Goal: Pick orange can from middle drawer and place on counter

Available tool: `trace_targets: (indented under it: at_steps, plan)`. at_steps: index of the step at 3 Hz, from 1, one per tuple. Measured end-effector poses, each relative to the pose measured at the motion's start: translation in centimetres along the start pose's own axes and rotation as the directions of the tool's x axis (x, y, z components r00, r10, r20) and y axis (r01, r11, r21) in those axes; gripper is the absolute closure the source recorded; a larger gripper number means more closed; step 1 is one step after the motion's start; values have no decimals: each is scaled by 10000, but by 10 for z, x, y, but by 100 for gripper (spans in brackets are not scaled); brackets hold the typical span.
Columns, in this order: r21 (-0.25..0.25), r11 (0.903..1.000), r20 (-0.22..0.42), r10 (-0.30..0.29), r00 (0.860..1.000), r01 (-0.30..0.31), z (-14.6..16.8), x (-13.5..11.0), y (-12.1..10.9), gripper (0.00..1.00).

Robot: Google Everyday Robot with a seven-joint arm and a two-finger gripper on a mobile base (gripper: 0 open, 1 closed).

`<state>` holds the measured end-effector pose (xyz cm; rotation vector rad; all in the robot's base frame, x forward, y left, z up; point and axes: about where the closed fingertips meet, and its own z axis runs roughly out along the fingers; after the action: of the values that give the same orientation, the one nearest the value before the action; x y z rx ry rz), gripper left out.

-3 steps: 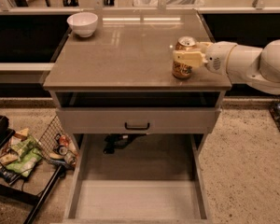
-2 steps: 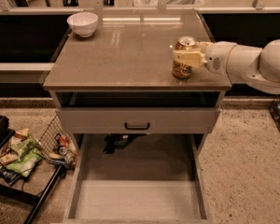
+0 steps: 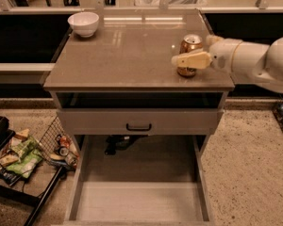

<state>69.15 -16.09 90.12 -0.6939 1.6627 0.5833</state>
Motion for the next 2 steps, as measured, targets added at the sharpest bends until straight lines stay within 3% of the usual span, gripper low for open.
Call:
trace_targets:
  at_steps: [1, 2]
  plan:
    - [-318, 9872, 167, -1559, 9876, 1563, -21, -41, 14, 0]
    - [-486, 9320, -621, -3618, 9302, 3592, -67, -63, 24, 0]
